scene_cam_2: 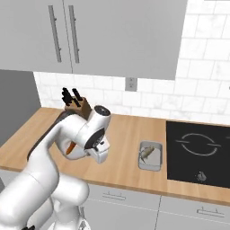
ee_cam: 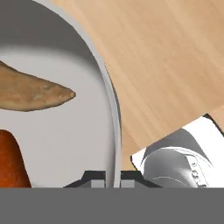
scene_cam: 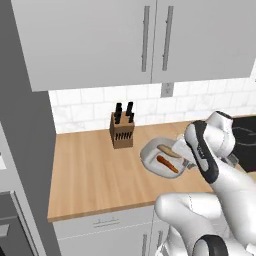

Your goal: Take the meat container that has the fish and place it on the second highest rack of the freezer. Then take the vegetable container that has the sweet potato and carrot and place it on the highest rack of the freezer.

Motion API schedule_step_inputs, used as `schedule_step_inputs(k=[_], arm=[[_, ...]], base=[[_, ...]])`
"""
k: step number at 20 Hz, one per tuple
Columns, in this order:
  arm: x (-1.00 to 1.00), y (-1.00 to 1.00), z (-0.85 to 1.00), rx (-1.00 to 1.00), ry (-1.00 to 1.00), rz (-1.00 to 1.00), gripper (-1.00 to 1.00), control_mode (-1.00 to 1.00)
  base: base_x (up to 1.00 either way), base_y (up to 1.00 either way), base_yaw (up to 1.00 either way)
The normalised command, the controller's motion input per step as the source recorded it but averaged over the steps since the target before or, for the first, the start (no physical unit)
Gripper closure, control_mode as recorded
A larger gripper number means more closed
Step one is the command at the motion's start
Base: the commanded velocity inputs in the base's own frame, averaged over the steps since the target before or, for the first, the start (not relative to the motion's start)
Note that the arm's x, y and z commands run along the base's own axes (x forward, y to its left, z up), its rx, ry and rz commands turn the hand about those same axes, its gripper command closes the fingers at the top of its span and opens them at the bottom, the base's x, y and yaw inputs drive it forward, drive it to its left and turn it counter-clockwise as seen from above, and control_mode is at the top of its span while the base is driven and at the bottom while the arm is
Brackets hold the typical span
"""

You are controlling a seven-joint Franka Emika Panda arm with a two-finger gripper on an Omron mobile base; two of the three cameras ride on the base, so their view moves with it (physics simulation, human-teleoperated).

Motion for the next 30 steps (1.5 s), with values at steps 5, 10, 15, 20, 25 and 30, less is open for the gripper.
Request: schedule_step_inputs(k=[5, 10, 15, 20, 25, 30], arm=[[-0.22, -0.06, 1.00, 0.12, 0.00, 0.60, 1.00, -1.00], [-0.01, -0.01, 1.00, 0.04, 0.00, 0.56, 1.00, -1.00], [-0.46, -0.02, 0.88, -0.01, -0.14, 0.43, 1.00, -1.00], [-0.67, -0.01, 0.38, -0.07, -0.24, 0.14, 1.00, -1.00], [-0.23, 0.00, 0.34, 0.02, -0.10, 0.01, 1.00, -1.00], [0.00, 0.00, 0.00, 0.03, 0.01, 0.00, 1.00, 1.00]], base=[[0.00, 0.00, 0.00], [0.00, 0.00, 0.00], [0.00, 0.00, 0.00], [0.00, 0.00, 0.00], [0.00, 0.00, 0.00], [0.00, 0.00, 0.00]])
